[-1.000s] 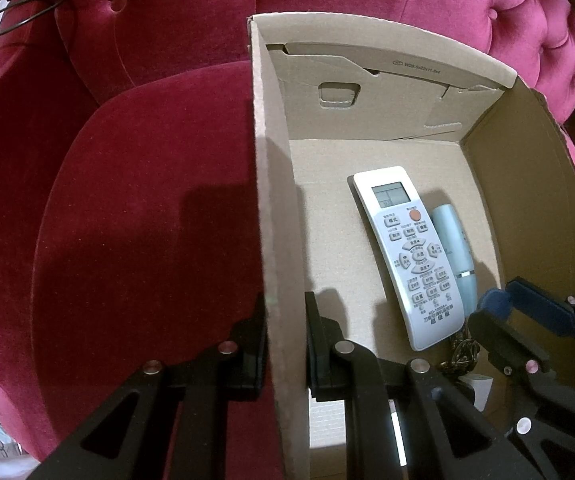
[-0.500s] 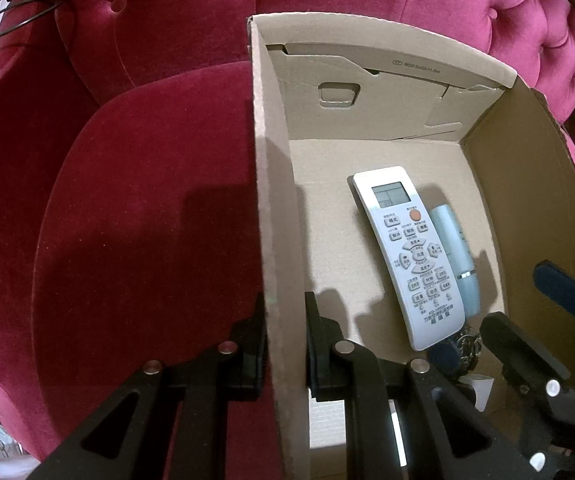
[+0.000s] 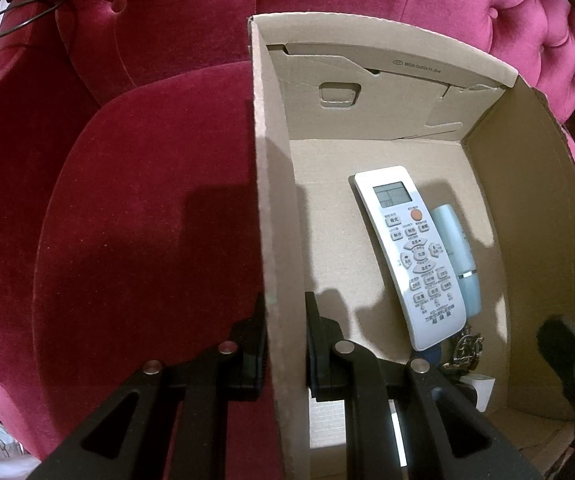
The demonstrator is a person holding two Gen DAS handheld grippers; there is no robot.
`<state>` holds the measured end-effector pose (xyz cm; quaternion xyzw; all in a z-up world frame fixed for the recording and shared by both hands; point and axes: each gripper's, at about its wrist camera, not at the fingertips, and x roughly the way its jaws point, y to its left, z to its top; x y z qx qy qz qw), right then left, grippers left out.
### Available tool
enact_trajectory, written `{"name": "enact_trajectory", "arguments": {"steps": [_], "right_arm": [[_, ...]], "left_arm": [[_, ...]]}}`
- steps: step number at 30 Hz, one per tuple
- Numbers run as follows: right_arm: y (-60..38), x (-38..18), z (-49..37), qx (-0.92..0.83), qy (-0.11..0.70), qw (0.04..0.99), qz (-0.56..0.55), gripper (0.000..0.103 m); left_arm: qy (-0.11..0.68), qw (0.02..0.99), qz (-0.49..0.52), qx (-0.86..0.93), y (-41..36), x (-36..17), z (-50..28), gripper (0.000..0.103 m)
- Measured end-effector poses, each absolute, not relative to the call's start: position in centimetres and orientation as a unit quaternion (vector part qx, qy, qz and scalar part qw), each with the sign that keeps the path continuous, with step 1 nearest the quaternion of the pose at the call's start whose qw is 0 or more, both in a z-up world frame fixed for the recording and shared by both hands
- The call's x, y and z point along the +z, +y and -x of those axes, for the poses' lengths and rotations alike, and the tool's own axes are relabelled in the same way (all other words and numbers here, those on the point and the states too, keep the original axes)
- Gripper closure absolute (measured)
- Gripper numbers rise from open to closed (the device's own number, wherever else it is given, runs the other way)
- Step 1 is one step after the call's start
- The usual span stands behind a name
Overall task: Organize rigid objects
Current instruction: 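Lower the blue tag beside the keychain and open the right gripper, then withdraw the right gripper while the left tool lowers the box onto the sofa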
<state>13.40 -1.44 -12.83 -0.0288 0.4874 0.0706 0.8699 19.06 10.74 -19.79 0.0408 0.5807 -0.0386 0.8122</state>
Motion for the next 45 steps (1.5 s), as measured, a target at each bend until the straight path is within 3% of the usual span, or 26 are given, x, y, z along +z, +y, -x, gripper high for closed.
{"name": "enact_trajectory", "arguments": {"steps": [11,28,29,31,33,35,38,45], "right_arm": [[-4.0,-10.9,-12.1,0.040,0.482,0.875,0.015,0.000],[-7.2,-10.6,-10.9,0.006,0.488,0.873,-0.016,0.000],[-7.3,-10.4,-10.8,0.005,0.487,0.873,-0.016,0.000],[-7.6,-10.1,-10.8,-0.001,0.484,0.875,-0.015,0.000],[-7.9,-9.8,-10.7,-0.002,0.481,0.876,-0.016,0.000],[-8.3,-9.4,-10.4,-0.002,0.476,0.879,-0.019,0.000],[-8.9,-8.7,-9.8,-0.002,0.466,0.885,-0.025,0.000],[-10.7,-7.3,-8.0,-0.005,0.458,0.888,-0.036,0.000]], "left_arm": [[0.580,0.812,-0.052,-0.034,10.0,-19.8,-19.0,0.087],[0.580,0.811,-0.067,-0.022,9.2,-19.8,-18.9,0.083],[0.581,0.811,-0.068,-0.022,9.2,-19.8,-18.9,0.079],[0.579,0.812,-0.071,-0.017,9.1,-19.5,-18.9,0.062],[0.574,0.817,-0.061,-0.021,9.1,-19.0,-18.7,0.026],[0.568,0.821,-0.055,-0.026,8.9,-18.3,-18.4,0.009],[0.556,0.827,-0.084,-0.015,8.2,-17.2,-17.5,0.000],[0.527,0.848,-0.055,-0.013,7.5,-12.8,-14.3,0.000]]}}
